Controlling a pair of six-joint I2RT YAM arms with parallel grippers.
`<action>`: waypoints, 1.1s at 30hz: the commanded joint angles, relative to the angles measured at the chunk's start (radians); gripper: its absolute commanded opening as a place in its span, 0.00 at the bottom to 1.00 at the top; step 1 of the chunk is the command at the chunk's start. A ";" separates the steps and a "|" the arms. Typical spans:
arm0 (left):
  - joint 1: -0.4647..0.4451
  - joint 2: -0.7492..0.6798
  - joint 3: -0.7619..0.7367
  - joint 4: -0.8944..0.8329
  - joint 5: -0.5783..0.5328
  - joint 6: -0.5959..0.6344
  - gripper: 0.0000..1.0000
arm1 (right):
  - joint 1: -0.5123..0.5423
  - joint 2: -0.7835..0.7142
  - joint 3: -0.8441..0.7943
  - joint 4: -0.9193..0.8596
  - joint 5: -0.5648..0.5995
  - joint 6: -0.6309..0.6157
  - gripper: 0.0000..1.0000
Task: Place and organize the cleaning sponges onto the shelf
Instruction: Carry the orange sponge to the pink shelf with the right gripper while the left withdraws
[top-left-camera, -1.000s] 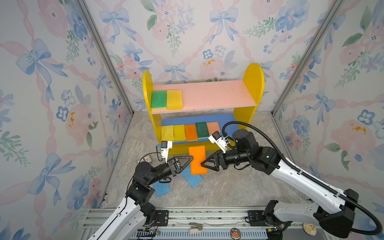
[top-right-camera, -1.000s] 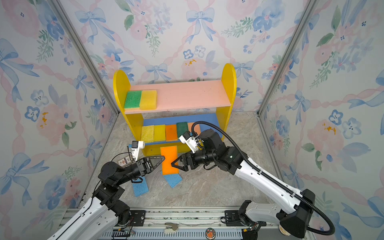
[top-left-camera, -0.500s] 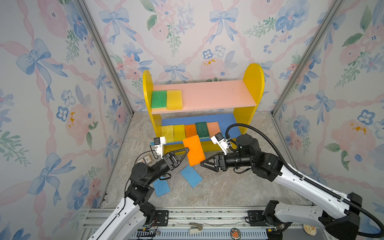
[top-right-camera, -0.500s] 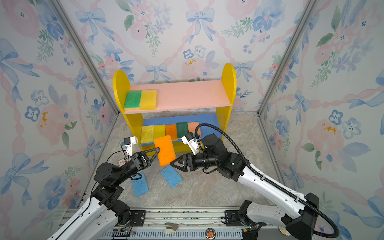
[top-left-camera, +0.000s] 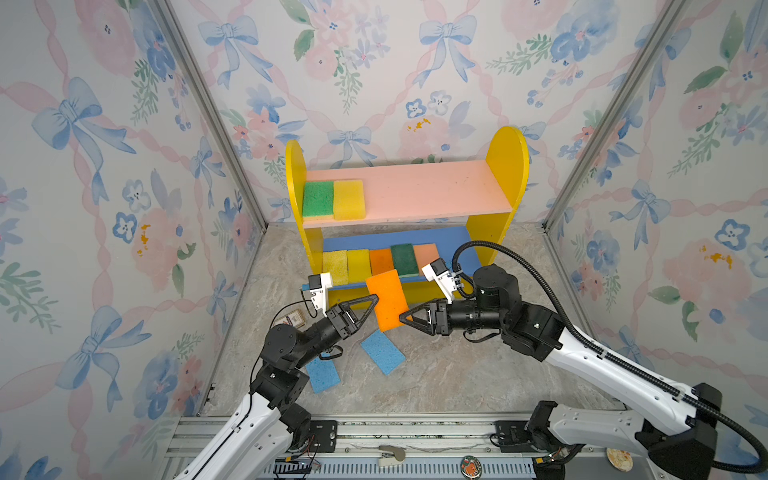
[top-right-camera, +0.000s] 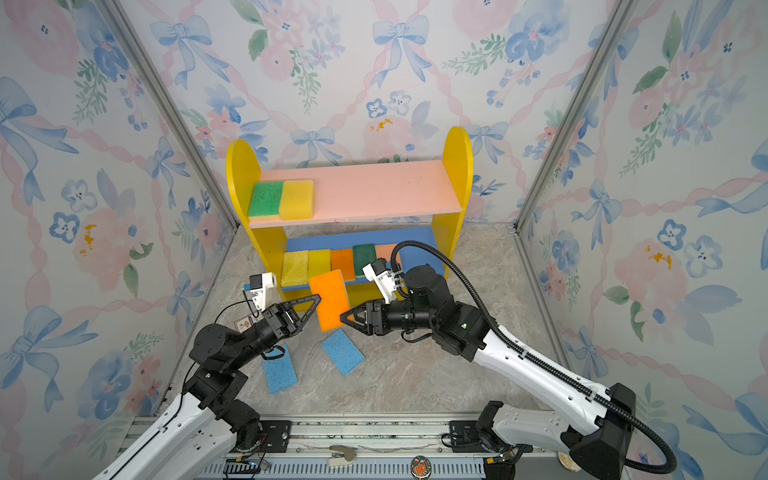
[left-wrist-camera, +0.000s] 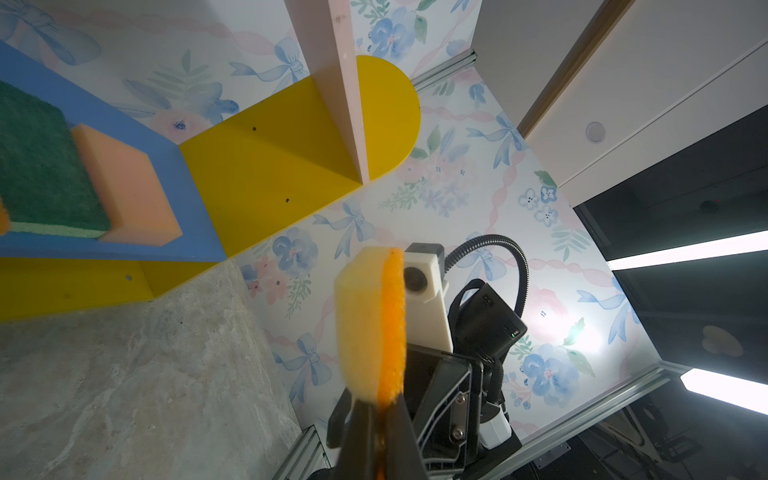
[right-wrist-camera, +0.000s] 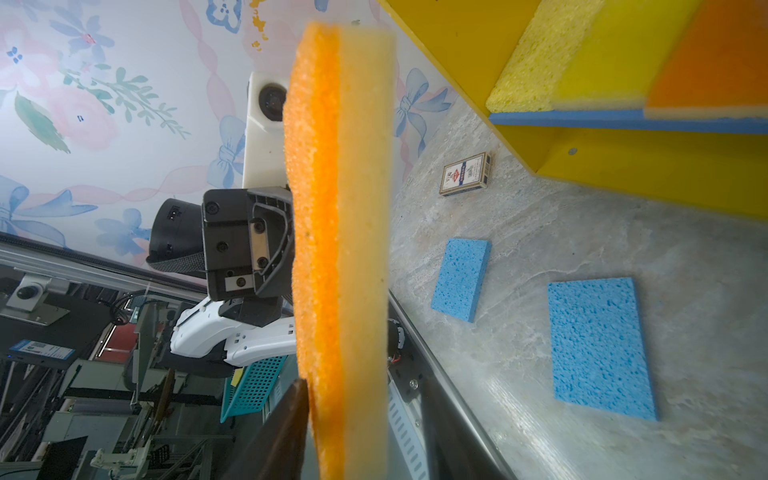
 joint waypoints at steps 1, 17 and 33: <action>-0.006 0.000 0.024 0.030 0.015 0.004 0.04 | 0.018 0.001 0.030 0.031 0.011 0.004 0.38; 0.015 -0.007 0.037 -0.057 0.010 0.067 0.49 | 0.025 -0.012 0.064 -0.022 0.074 0.003 0.12; 0.028 -0.145 0.222 -0.746 -0.206 0.515 0.98 | -0.173 0.223 0.669 -0.461 0.158 -0.171 0.12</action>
